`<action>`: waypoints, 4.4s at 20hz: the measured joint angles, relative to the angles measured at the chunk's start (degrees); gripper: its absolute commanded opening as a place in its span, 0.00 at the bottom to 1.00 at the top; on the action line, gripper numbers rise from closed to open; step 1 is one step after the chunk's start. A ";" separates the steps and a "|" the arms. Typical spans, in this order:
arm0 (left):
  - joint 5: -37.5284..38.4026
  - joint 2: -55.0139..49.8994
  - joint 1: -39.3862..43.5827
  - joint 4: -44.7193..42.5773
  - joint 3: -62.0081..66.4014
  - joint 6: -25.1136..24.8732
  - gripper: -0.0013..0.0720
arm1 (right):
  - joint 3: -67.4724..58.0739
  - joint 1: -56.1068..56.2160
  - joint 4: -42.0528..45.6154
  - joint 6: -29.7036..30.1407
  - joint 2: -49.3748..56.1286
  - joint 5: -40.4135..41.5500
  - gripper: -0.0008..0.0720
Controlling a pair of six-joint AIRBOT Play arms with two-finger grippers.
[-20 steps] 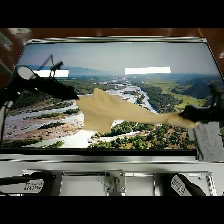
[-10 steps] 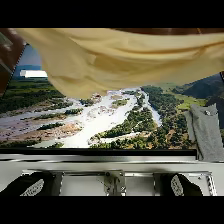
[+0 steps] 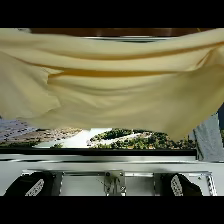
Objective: Fold the shirts.
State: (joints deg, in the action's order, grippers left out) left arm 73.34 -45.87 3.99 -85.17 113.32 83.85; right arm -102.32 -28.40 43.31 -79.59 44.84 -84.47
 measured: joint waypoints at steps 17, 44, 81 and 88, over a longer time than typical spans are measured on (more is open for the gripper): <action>-11.08 -27.56 0.02 -6.80 -31.98 4.92 0.08 | 22.47 16.55 23.82 -0.92 31.95 24.35 0.09; -6.21 -34.82 -10.95 31.45 -66.01 -6.25 0.94 | 35.91 -0.79 21.59 1.51 39.36 10.03 0.96; -18.73 -31.45 -6.60 38.10 -66.07 -9.33 0.07 | 49.62 4.96 13.38 -0.79 38.32 28.41 0.09; -16.61 -10.88 -6.67 32.41 -41.20 -9.46 0.07 | 29.62 5.05 8.13 8.70 14.12 26.51 0.09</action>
State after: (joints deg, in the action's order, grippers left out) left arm 56.73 -56.75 -2.68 -52.75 72.12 74.39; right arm -72.71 -23.35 51.44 -70.89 58.96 -57.95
